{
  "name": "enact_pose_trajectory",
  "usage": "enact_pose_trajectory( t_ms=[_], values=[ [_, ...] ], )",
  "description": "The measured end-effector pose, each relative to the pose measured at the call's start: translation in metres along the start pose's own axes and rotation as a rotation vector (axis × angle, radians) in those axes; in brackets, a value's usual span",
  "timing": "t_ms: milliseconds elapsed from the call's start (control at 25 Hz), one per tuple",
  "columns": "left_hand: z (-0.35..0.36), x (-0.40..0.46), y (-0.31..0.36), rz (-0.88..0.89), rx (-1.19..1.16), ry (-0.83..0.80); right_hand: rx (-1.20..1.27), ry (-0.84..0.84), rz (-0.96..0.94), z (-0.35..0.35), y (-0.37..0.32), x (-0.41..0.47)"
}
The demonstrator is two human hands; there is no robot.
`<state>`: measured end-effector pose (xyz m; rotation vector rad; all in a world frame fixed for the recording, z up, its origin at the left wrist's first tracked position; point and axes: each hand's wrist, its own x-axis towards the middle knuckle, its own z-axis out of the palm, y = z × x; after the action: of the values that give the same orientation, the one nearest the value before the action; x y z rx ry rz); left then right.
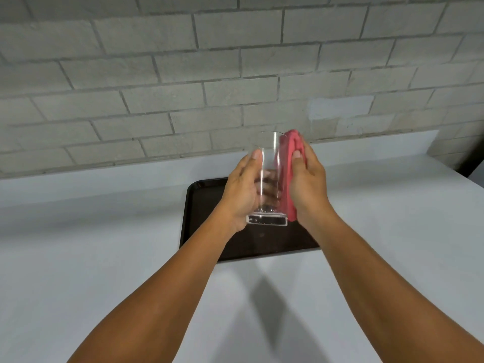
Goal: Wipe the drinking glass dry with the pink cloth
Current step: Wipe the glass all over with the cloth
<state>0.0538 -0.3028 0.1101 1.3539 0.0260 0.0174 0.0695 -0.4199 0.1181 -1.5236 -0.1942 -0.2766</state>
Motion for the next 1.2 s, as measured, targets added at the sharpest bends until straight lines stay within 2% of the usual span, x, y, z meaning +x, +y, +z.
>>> enact_pose_trajectory(
  t_ms=[240, 440, 520, 600, 720, 920, 1080, 1200],
  values=[
    [-0.010, 0.012, 0.006, 0.003, -0.002, 0.059, -0.139, -0.133, -0.158, 0.011, 0.006, -0.037],
    [-0.006, 0.008, 0.000, 0.028, -0.070, -0.022, -0.003, -0.028, 0.013, 0.003, -0.003, -0.002],
    [-0.009, 0.013, 0.004, 0.036, -0.109, -0.047, -0.008, -0.036, -0.064, 0.008, -0.005, -0.006],
    [-0.010, 0.014, 0.007, 0.043, -0.067, -0.016, -0.047, -0.041, -0.117, 0.013, 0.000, -0.017],
    [-0.005, 0.014, 0.008, 0.049, 0.136, 0.149, -0.077, 0.005, -0.130, 0.013, 0.004, -0.016],
    [-0.001, 0.013, 0.009, 0.036, 0.229, 0.079, -0.161, -0.011, -0.176, 0.022, 0.000, -0.017],
    [-0.004, 0.008, 0.013, 0.018, 0.180, 0.110, -0.220, -0.079, -0.259, 0.024, 0.009, -0.034],
    [-0.004, 0.003, 0.006, -0.030, 0.122, 0.104, -0.129, -0.048, -0.126, 0.012, 0.011, -0.017]
  ],
)
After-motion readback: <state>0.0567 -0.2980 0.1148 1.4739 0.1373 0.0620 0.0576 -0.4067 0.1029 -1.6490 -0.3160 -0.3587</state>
